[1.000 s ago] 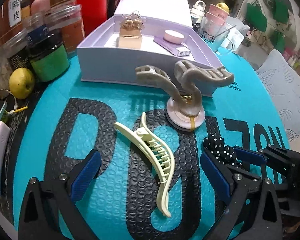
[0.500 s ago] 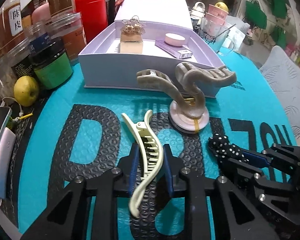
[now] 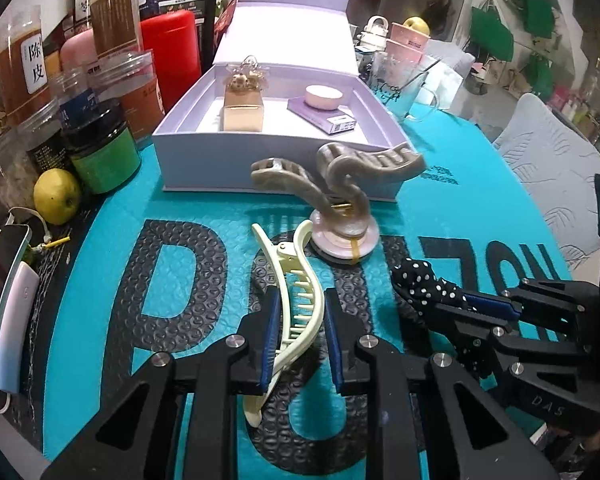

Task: Organize rigid objects
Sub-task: 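Carry the banana clip with the left tool while the right tool carries the scrunchie into the lavender box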

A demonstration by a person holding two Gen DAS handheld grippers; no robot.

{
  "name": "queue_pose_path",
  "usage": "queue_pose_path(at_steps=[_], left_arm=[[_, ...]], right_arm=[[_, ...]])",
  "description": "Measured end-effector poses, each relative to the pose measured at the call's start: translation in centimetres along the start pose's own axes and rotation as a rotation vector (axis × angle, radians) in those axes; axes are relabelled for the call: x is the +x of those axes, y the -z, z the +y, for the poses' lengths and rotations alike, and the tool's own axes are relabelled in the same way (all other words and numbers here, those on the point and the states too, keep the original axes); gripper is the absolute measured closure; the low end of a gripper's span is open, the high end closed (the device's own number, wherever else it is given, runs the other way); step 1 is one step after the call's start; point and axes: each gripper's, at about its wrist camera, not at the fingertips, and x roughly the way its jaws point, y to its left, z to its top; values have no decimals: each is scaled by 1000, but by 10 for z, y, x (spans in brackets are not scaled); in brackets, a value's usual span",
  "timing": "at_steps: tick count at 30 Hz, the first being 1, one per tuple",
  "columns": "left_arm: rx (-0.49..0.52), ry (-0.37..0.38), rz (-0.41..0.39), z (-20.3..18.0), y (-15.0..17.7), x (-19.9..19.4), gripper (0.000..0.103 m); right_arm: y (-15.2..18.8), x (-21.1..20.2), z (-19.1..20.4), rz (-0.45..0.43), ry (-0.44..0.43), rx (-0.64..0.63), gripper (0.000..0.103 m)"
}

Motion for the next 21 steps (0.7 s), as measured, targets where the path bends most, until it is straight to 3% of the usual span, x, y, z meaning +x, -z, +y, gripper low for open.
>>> queue_pose_path(at_steps=[6,21], left_arm=[[17,18,-35,-6,-6,-11,82],[67,90,-119,-29,-55,-19,82]], right_arm=[[-8,-12,-2,-25,-40,11,87],[-44,-47,-13,-109,-24,-53,87]])
